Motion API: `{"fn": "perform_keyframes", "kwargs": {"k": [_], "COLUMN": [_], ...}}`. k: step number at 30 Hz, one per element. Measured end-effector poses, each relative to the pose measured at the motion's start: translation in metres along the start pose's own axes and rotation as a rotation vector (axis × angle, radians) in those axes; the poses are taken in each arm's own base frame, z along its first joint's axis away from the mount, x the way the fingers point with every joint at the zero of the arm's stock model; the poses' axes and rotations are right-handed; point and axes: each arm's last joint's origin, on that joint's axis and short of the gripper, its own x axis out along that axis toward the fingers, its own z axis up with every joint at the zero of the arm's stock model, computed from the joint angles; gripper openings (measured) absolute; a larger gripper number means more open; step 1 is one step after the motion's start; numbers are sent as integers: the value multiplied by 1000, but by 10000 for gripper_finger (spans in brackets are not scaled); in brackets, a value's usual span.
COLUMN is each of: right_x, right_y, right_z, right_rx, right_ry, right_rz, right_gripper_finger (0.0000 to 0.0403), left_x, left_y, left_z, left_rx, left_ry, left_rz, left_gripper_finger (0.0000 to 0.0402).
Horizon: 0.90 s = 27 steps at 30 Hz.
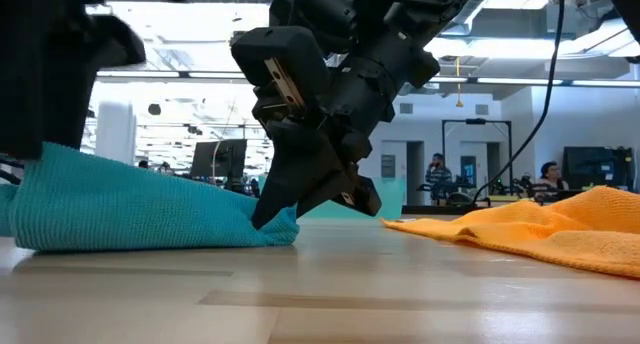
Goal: Roll microfiber towels into tight, uniform cylinder then place into a basket
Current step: Roll the blue microfiber cloth
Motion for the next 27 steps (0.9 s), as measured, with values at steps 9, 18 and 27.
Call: {"fn": "perform_keyframes", "kwargs": {"k": [9, 18, 27], "right_x": [0, 1, 1], "right_y": [0, 2, 2], "right_z": [0, -2, -2], "right_rx": [-1, -14, -15], "right_ry": [0, 0, 0], "right_rz": [-1, 1, 2], "right_gripper_finger": [13, 15, 16], "left_x": [-30, 16, 42], "left_y": [-21, -12, 7], "left_z": [-19, -34, -45], "left_rx": [45, -43, -146], "left_ry": [-437, -470, -408], "left_rz": [111, 111, 133], "left_gripper_finger": [138, 138, 138]}}
